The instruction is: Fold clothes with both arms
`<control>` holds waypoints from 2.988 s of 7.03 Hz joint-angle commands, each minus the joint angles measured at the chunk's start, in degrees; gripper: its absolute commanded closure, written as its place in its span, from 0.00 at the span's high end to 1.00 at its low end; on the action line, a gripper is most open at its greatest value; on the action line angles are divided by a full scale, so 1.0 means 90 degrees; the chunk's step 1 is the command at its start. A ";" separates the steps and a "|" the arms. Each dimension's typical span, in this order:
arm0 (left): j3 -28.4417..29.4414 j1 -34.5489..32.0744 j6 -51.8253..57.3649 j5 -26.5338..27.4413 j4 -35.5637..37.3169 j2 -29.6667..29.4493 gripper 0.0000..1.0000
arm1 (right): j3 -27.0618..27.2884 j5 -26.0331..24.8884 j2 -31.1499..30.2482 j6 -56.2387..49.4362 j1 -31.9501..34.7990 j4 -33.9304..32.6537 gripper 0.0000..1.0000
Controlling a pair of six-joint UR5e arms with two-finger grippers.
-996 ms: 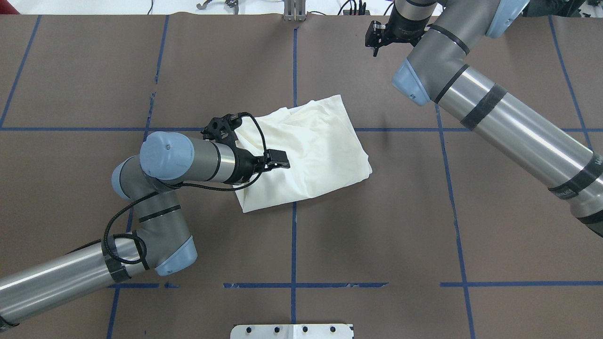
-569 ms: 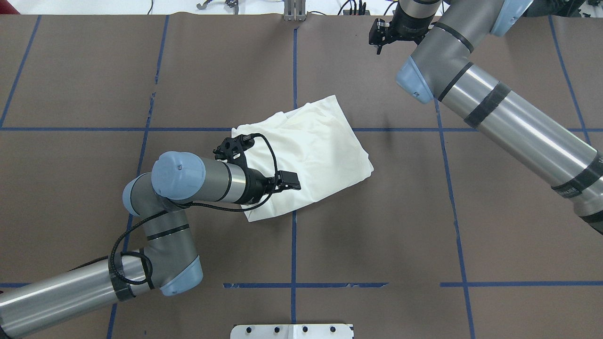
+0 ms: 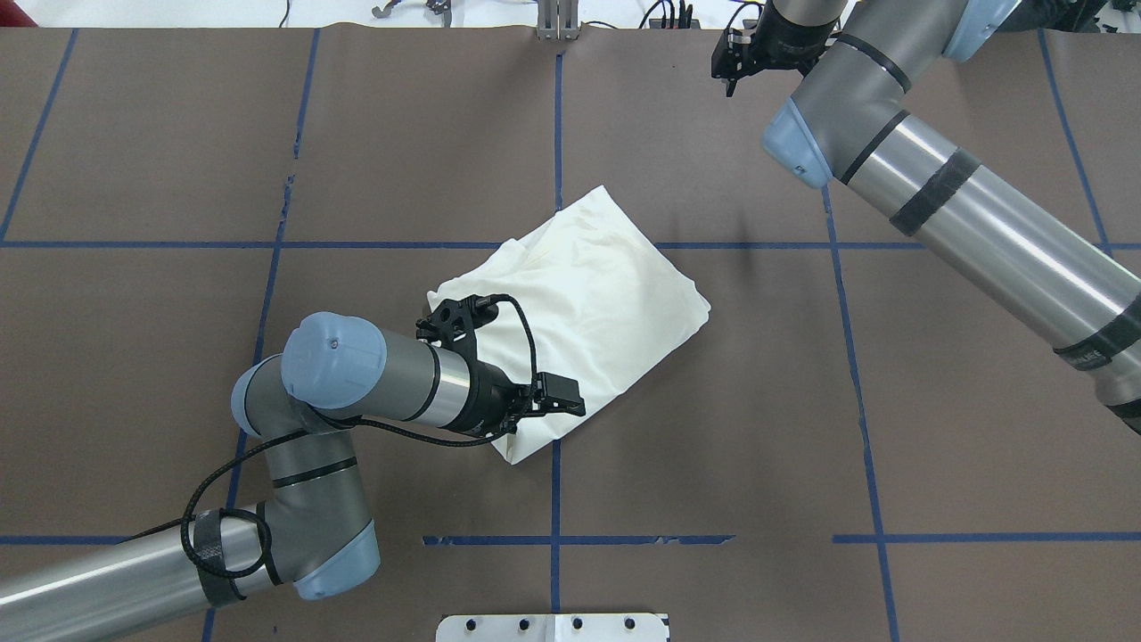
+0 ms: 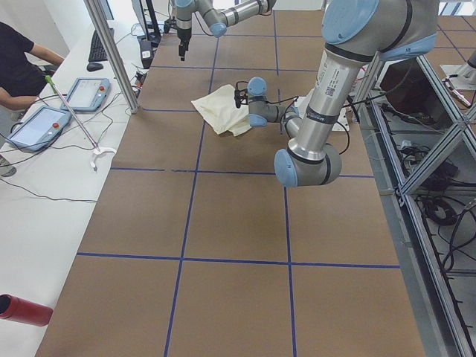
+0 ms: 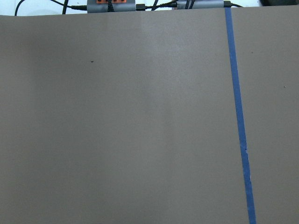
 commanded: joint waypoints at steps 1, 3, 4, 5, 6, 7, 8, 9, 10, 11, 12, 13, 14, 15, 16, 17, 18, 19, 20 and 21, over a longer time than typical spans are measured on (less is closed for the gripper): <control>-0.0359 0.0169 0.0037 -0.0105 0.0021 0.0207 1.00 | 0.0006 0.0016 -0.0006 -0.0024 0.0029 0.0010 1.00; -0.0925 -0.0179 0.0269 -0.0544 0.0070 0.0772 1.00 | 0.0354 0.0269 -0.0306 -0.0092 0.0223 0.0020 1.00; -0.0995 -0.0878 0.0803 -0.0941 0.0273 0.0804 1.00 | 0.0754 0.0367 -0.0686 -0.0421 0.0398 -0.0009 1.00; -0.1063 -0.1407 0.1263 -0.0994 0.0353 0.0998 1.00 | 0.1318 0.0455 -0.1299 -0.0647 0.0613 -0.0009 1.00; -0.1151 -0.2050 0.2060 -0.0994 0.0479 0.1280 1.00 | 0.1769 0.0659 -0.1798 -0.1036 0.0886 -0.0038 1.00; -0.1229 -0.2724 0.2977 -0.0985 0.1080 0.1447 1.00 | 0.2083 0.0777 -0.2228 -0.1388 0.1208 -0.0184 1.00; -0.1259 -0.3330 0.4059 -0.0936 0.1859 0.1526 1.00 | 0.2414 0.0778 -0.2610 -0.2203 0.1433 -0.0601 1.00; -0.1259 -0.3945 0.5211 -0.0916 0.2264 0.1827 1.00 | 0.2582 0.0788 -0.2884 -0.3140 0.1861 -0.1021 1.00; -0.1240 -0.4686 0.6431 -0.0926 0.2664 0.2149 1.00 | 0.2574 0.0797 -0.3148 -0.4010 0.2252 -0.1218 1.00; -0.1172 -0.5399 0.7864 -0.0936 0.3509 0.2248 1.00 | 0.2545 0.0962 -0.3595 -0.4734 0.2604 -0.1191 1.00; -0.1056 -0.5977 0.8961 -0.0926 0.4310 0.2230 1.00 | 0.2438 0.1505 -0.3871 -0.5273 0.3042 -0.1259 1.00; -0.0880 -0.6582 1.0171 -0.0984 0.4463 0.2288 1.00 | 0.2437 0.1926 -0.4192 -0.5877 0.3433 -0.1414 1.00; -0.0521 -0.7139 1.1208 -0.1004 0.4600 0.2327 1.00 | 0.2466 0.1979 -0.4331 -0.6473 0.3698 -0.1725 1.00; -0.0305 -0.7551 1.2002 -0.1130 0.4988 0.2260 1.00 | 0.2476 0.1979 -0.4400 -0.6682 0.3991 -0.2076 1.00; -0.0360 -0.7700 1.2048 -0.2011 0.4983 0.2540 1.00 | 0.2486 0.1989 -0.4565 -0.6694 0.4042 -0.2022 1.00; -0.0361 -0.7701 1.2068 -0.2116 0.4664 0.2687 1.00 | 0.2573 0.1950 -0.4634 -0.6578 0.4091 -0.1983 1.00; -0.0158 -0.7692 1.2088 -0.2069 0.4506 0.3018 1.00 | 0.2603 0.1950 -0.4674 -0.6567 0.4121 -0.1789 1.00; 0.0008 -0.7672 1.2078 -0.1701 0.4446 0.3098 1.00 | 0.2690 0.1979 -0.4800 -0.6557 0.4160 -0.1748 1.00; 0.0010 -0.7662 1.2049 -0.1485 0.4523 0.3060 1.00 | 0.2720 0.1950 -0.4956 -0.6538 0.4160 -0.1748 1.00; -0.0029 -0.7662 1.2039 -0.1463 0.4765 0.3060 1.00 | 0.2701 0.1950 -0.4967 -0.6538 0.4160 -0.1748 1.00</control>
